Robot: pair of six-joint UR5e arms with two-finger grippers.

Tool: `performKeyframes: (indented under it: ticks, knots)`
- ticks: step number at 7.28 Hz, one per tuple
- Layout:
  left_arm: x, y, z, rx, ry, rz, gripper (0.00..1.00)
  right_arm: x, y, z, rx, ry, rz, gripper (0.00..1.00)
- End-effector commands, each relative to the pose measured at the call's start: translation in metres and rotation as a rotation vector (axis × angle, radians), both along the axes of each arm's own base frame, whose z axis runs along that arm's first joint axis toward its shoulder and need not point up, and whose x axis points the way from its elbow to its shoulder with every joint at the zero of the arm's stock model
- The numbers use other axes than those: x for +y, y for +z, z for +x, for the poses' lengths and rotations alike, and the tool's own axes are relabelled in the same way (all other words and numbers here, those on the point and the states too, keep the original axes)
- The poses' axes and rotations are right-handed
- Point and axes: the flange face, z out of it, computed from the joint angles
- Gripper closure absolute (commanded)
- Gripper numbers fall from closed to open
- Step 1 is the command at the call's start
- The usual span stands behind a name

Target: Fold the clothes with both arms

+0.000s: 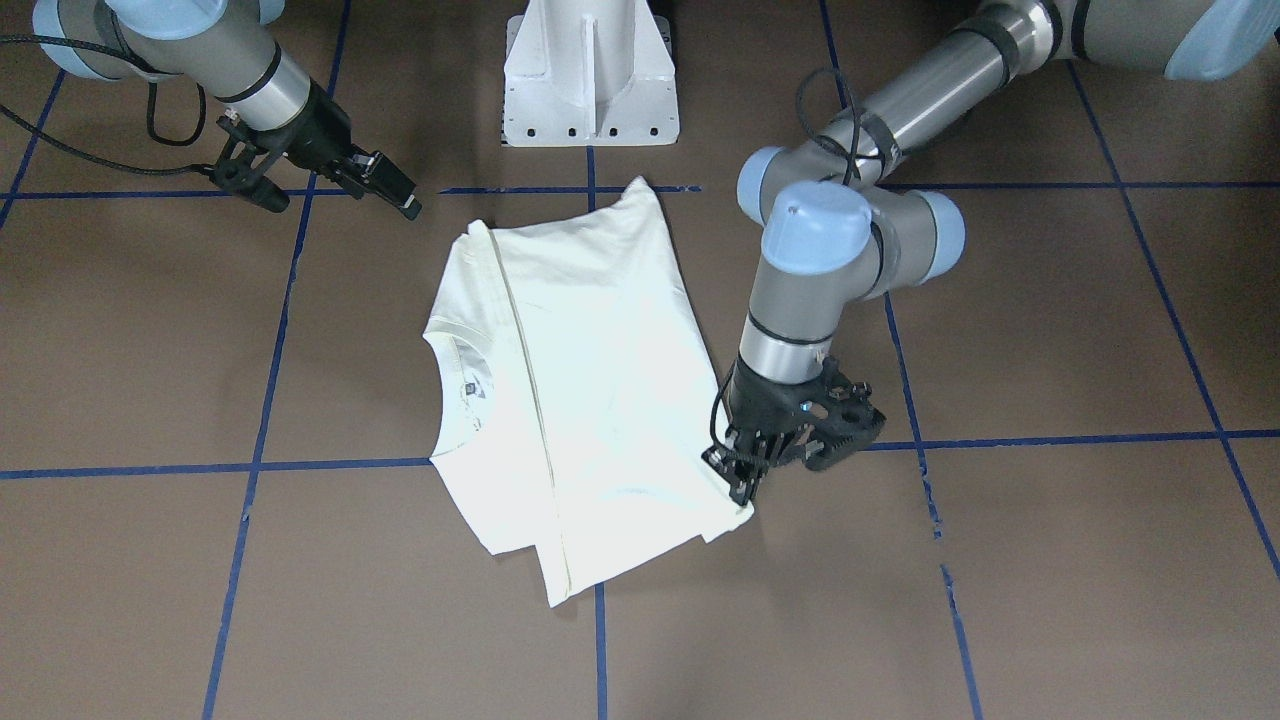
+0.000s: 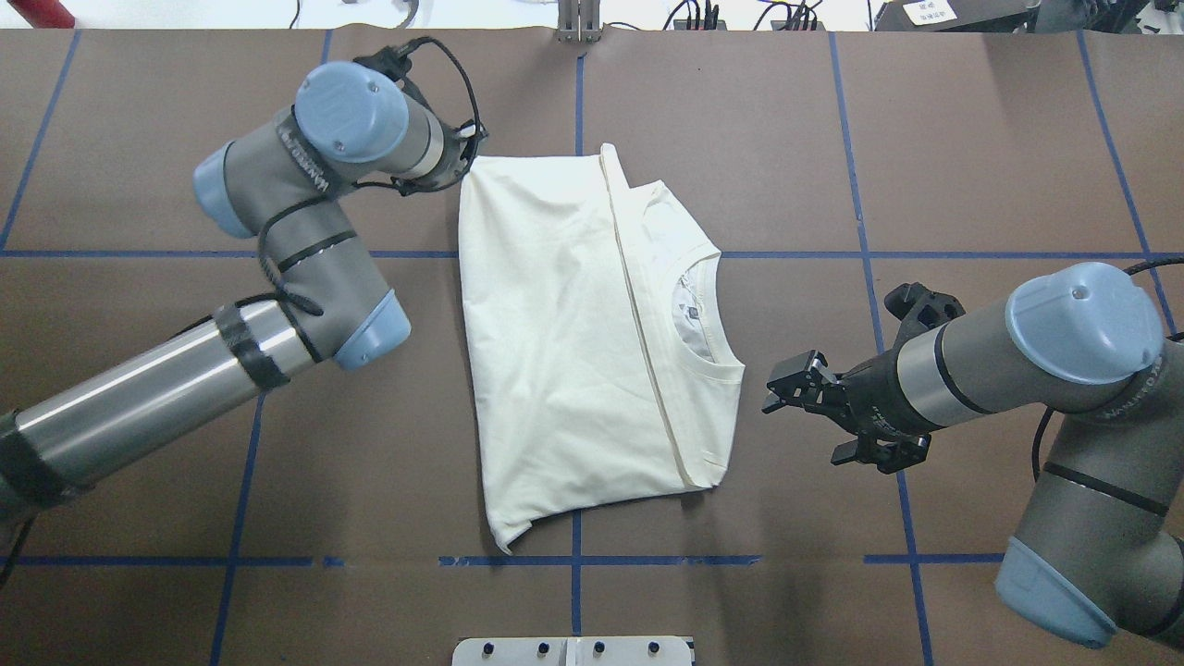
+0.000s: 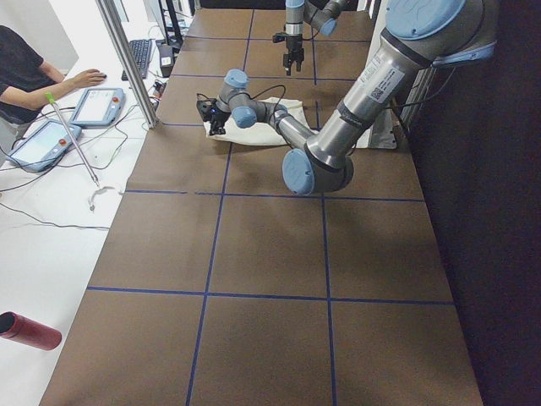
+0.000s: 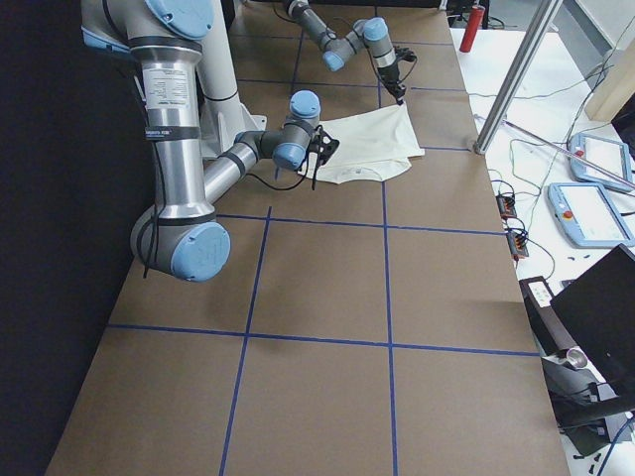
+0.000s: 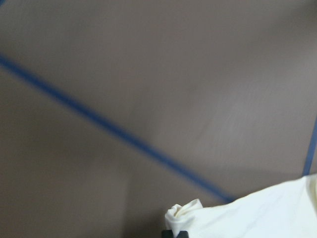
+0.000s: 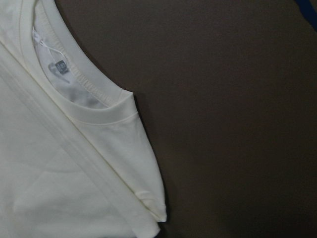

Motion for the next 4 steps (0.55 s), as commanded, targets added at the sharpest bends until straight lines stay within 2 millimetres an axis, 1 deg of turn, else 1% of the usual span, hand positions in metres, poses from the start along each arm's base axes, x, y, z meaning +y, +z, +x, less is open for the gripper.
performKeyframes:
  ticks: [1,2,3,4]
  knots:
    - [-0.063,0.004,-0.001,-0.015,-0.020,0.061,0.75,-0.001,-0.008,-0.004,-0.013,-0.002,0.011,0.00]
    - [-0.050,0.002,-0.012,0.006,-0.008,0.093,0.44,-0.006,-0.017,-0.015,-0.024,-0.003,0.021,0.00]
    - [-0.006,0.009,-0.047,0.067,0.021,0.130,0.42,-0.027,-0.029,-0.049,-0.014,0.030,0.039,0.00]
    - [0.036,0.019,-0.073,0.128,0.101,0.128,0.42,-0.043,-0.035,-0.087,0.024,0.068,0.064,0.00]
